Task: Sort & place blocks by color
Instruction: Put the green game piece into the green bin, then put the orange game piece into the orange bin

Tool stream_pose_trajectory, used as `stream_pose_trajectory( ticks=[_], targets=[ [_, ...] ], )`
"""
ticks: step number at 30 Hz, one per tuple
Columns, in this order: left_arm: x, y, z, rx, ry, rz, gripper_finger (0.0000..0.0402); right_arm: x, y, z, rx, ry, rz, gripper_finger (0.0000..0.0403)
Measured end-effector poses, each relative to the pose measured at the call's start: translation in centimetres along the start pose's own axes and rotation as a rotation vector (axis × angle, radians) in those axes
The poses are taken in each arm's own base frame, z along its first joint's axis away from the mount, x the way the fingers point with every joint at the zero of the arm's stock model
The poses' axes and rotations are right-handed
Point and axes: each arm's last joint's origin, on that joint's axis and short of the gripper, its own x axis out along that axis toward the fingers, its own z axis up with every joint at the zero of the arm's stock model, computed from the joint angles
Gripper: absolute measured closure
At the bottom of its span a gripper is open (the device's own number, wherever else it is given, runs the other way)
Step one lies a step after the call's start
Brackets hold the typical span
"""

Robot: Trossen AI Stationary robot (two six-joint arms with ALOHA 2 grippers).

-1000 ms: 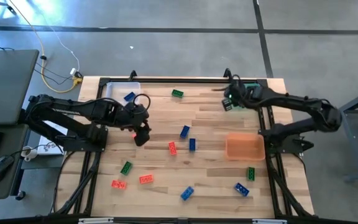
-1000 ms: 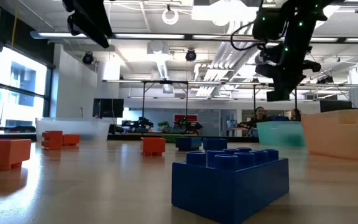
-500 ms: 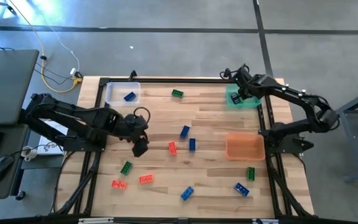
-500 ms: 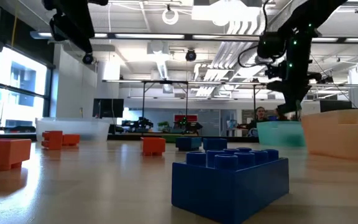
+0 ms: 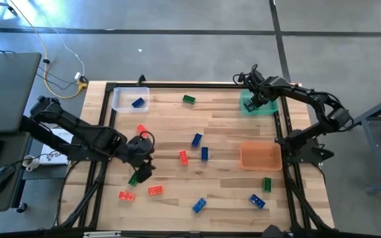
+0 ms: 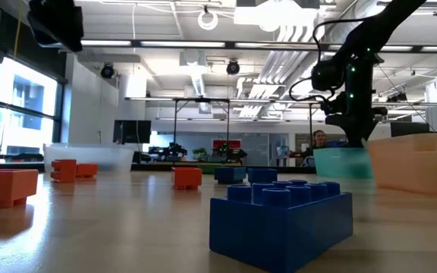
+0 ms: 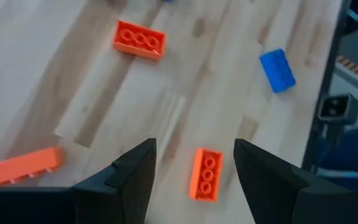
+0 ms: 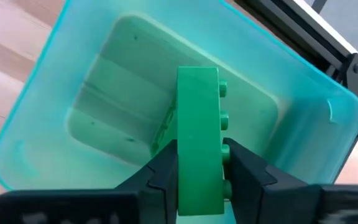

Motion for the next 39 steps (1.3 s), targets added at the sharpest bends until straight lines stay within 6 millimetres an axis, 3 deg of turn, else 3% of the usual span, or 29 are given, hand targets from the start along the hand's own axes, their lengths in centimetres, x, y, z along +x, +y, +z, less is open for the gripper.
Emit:
stream_pose_trajectory(
  ticks=[7,18,29,39],
  targets=[
    [0.5,-1.3,-1.5,0.066,0.095,-0.052,0.0197,0.0,-0.2,-0.1,-0.035,0.01,-0.004,0.0263],
    [3.8,-2.8,-2.9,0.06,0.255,-0.027,0.0194,-0.7,-0.3,0.3,-0.057,0.013,-0.003,0.0179],
    [7.2,-4.2,-3.9,0.073,0.317,-0.023,0.016,-5.4,-1.2,3.4,-0.026,-0.096,0.029,0.0176],
    [10.9,-4.5,-5.6,0.03,0.385,0.094,0.016,-9.7,-2.0,5.8,0.003,-0.247,0.092,0.0178]
  ],
)
